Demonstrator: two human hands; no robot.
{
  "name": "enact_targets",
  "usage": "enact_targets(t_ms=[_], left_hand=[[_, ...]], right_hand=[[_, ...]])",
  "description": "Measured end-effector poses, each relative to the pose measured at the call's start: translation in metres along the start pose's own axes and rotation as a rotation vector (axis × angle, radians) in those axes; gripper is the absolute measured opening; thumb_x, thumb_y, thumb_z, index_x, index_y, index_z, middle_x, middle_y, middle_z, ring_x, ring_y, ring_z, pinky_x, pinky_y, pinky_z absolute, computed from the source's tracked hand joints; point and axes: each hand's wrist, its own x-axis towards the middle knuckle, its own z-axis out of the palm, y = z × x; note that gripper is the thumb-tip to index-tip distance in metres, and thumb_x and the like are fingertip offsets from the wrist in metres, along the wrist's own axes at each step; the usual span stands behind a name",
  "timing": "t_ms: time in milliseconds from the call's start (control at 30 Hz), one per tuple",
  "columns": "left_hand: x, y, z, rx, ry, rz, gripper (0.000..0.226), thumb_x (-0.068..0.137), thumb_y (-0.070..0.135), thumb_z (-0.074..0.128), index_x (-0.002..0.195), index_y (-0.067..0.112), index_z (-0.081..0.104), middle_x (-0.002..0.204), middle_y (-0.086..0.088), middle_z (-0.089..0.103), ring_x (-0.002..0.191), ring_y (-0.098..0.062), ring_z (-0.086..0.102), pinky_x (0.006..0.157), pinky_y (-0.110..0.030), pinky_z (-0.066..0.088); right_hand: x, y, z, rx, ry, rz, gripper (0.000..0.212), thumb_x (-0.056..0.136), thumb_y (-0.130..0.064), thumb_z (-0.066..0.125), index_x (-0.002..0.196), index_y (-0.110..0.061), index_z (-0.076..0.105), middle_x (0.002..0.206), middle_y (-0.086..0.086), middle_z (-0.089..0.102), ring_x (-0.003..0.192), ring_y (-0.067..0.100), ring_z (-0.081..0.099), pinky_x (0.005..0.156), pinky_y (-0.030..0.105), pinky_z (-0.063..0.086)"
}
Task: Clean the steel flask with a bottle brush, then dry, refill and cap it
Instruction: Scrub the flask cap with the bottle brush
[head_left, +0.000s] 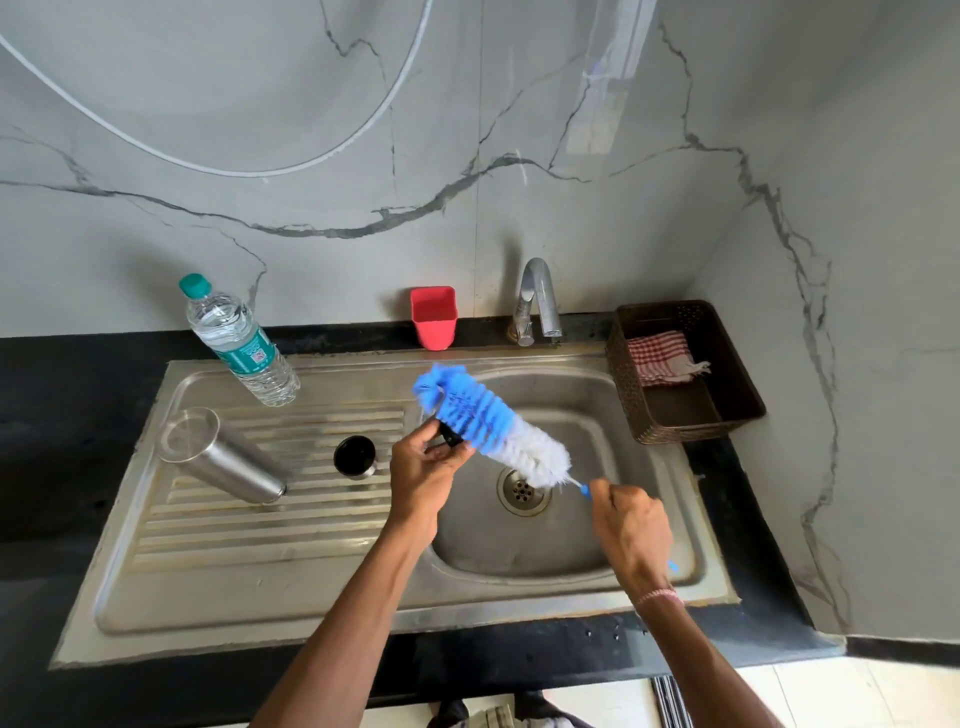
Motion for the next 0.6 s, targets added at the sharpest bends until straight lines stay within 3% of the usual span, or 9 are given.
enact_targets(t_ms=[100,233,333,433,533,600], left_hand=[[-0.002,0.001,0.007,0.011,-0.020,0.007,0.048,0.083,-0.012,0.076,0.124,0.013,0.070,0.104,0.004,0.080,0.092,-0.006,0.074,0.092,-0.022,0.057],[0.012,0.005,-0.011,-0.050,0.054,-0.007,0.055,0.084,-0.011,0.076,0.135,0.008,0.067,0.118,-0.006,0.077,0.105,-0.018,0.073,0.105,-0.038,0.053],[0.014,0.006,-0.016,-0.041,0.096,-0.017,0.056,0.081,-0.013,0.078,0.130,0.014,0.070,0.117,-0.003,0.078,0.102,-0.015,0.073,0.101,-0.037,0.054],[0.009,0.002,-0.004,0.059,0.040,0.023,0.053,0.076,-0.013,0.082,0.118,0.018,0.073,0.104,0.000,0.080,0.094,-0.013,0.075,0.090,-0.030,0.058],[0.006,-0.001,0.005,0.096,0.019,0.060,0.054,0.072,-0.009,0.087,0.118,0.016,0.072,0.104,-0.005,0.080,0.093,-0.016,0.075,0.087,-0.028,0.058],[0.010,0.002,0.001,0.089,0.045,0.066,0.053,0.075,-0.009,0.085,0.120,0.017,0.071,0.105,-0.002,0.079,0.092,-0.014,0.074,0.087,-0.027,0.059]], right_hand=[[0.009,-0.010,0.004,-0.013,0.006,-0.016,0.046,0.094,-0.039,0.048,0.069,-0.002,0.061,0.069,0.020,0.060,0.067,0.040,0.049,0.064,0.036,0.039],[0.003,0.027,0.004,-0.006,-0.024,0.003,0.050,0.091,-0.037,0.050,0.052,-0.007,0.045,0.054,0.011,0.054,0.059,0.037,0.050,0.059,0.039,0.044],[-0.004,0.040,0.003,-0.002,-0.050,-0.008,0.050,0.094,-0.026,0.055,0.051,-0.005,0.042,0.046,0.005,0.043,0.049,0.028,0.037,0.051,0.036,0.037],[0.002,0.016,0.007,0.040,-0.038,0.016,0.046,0.092,-0.031,0.051,0.056,-0.003,0.051,0.056,0.012,0.054,0.063,0.041,0.050,0.060,0.041,0.042],[0.010,-0.009,0.010,0.023,-0.016,0.020,0.044,0.093,-0.035,0.050,0.070,0.000,0.064,0.071,0.019,0.064,0.068,0.040,0.050,0.065,0.036,0.038],[0.012,-0.003,0.009,0.027,-0.011,0.006,0.045,0.093,-0.033,0.050,0.066,0.001,0.061,0.065,0.016,0.061,0.064,0.038,0.048,0.063,0.037,0.038]])
